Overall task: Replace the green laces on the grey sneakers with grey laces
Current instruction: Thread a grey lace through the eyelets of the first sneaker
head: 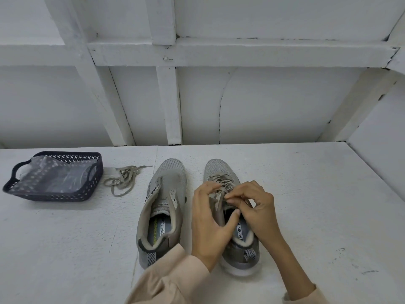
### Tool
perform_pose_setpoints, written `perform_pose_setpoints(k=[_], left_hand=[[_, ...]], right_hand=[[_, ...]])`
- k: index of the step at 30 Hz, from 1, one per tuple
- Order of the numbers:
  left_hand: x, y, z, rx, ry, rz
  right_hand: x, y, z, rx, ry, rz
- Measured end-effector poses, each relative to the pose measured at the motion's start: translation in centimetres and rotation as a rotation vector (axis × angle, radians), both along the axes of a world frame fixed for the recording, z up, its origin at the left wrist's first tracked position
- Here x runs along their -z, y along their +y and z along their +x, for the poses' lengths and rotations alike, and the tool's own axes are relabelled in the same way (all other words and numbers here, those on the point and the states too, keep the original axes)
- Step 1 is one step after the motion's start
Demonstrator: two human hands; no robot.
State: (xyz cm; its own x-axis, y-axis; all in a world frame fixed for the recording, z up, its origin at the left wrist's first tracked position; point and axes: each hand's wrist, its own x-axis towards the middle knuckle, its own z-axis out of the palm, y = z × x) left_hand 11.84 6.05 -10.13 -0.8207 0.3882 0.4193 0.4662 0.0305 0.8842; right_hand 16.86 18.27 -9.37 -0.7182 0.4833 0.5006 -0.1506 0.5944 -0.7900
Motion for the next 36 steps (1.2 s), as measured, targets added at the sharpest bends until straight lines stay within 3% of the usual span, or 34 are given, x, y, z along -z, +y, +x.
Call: perform_pose_setpoints(k=[3, 8, 14, 18, 25, 30, 33, 36], left_hand=[[0.3, 1.1, -0.2, -0.007, 0.085, -0.142], [0.8, 2.6, -1.6, 0.005, 0.028, -0.350], [1.0, 3.1, -2.0, 0.082, -0.077, -0.289], [1.0, 2.9, -2.1, 0.135, -0.128, -0.194], [0.8, 2.8, -2.2, 0.158, -0.140, -0.213], [0.5, 2.9, -2.4, 0.163, -0.140, -0.242], [0.6, 2.8, -2.6, 0.171, -0.173, -0.226], [0.5, 2.9, -2.6, 0.178, -0.184, -0.212]], right_hand=[[-0.4, 0.5, 0.2, -0.062, -0.047, -0.063], [-1.6, 0.6, 0.1, -0.208, -0.152, -0.089], [-2.9, 0.3, 0.1, -0.298, -0.131, -0.163], [-3.8, 0.1, 0.3, -0.435, -0.024, -0.501], [-7.1, 0.3, -0.9, -0.777, 0.423, -1.056], [-7.6, -1.4, -2.2, -1.050, 0.569, -1.451], [-7.1, -1.7, -2.0, -1.136, 0.612, -1.589], [-7.0, -1.8, -1.4, -1.157, 0.585, -1.590]])
